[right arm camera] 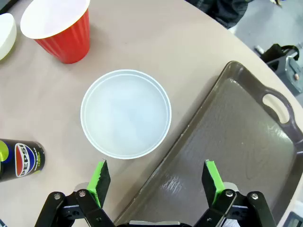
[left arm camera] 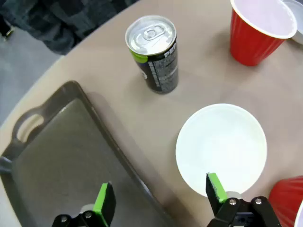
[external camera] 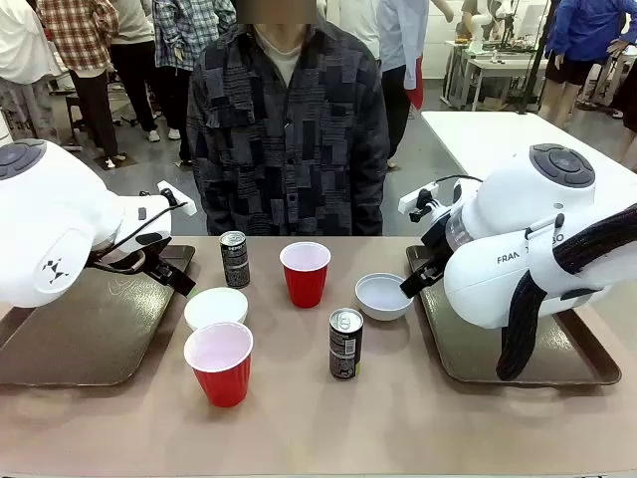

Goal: Prepare tableware on both trays.
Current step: Pick up a Picnic Bowl from the table and place it on a Handle tray.

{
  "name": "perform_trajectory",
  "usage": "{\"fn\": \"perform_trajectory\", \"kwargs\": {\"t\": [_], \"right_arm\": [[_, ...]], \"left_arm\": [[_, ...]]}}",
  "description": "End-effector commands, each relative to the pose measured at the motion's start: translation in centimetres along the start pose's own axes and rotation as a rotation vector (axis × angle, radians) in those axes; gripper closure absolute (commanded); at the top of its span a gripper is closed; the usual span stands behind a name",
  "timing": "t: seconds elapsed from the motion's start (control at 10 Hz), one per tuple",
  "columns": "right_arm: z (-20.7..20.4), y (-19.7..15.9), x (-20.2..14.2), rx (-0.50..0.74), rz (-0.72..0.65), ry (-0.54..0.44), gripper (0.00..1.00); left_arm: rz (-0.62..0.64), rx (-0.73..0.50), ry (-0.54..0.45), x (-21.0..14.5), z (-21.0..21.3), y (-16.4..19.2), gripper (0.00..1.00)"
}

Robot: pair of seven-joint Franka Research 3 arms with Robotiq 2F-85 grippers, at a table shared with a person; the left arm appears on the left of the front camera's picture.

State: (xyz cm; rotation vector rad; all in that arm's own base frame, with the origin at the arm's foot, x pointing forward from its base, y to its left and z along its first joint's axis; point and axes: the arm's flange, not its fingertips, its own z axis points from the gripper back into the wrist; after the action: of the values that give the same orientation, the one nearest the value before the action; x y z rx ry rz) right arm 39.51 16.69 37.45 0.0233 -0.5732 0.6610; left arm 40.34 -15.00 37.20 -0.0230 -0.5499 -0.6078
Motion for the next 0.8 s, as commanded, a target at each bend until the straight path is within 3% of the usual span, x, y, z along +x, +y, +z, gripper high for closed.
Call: {"fn": "perform_trajectory", "kwargs": {"t": [0.0, 0.7], "right_arm": [[0.00, 0.00, 0.00, 0.000, 0.000, 0.000, 0.00], [0.00, 0.00, 0.00, 0.000, 0.000, 0.000, 0.00]], "left_arm": [[-0.001, 0.000, 0.000, -0.02, -0.01, -0.03, 0.00], [-0.001, 0.000, 0.000, -0.02, -0.01, -0.03, 0.00]]}}
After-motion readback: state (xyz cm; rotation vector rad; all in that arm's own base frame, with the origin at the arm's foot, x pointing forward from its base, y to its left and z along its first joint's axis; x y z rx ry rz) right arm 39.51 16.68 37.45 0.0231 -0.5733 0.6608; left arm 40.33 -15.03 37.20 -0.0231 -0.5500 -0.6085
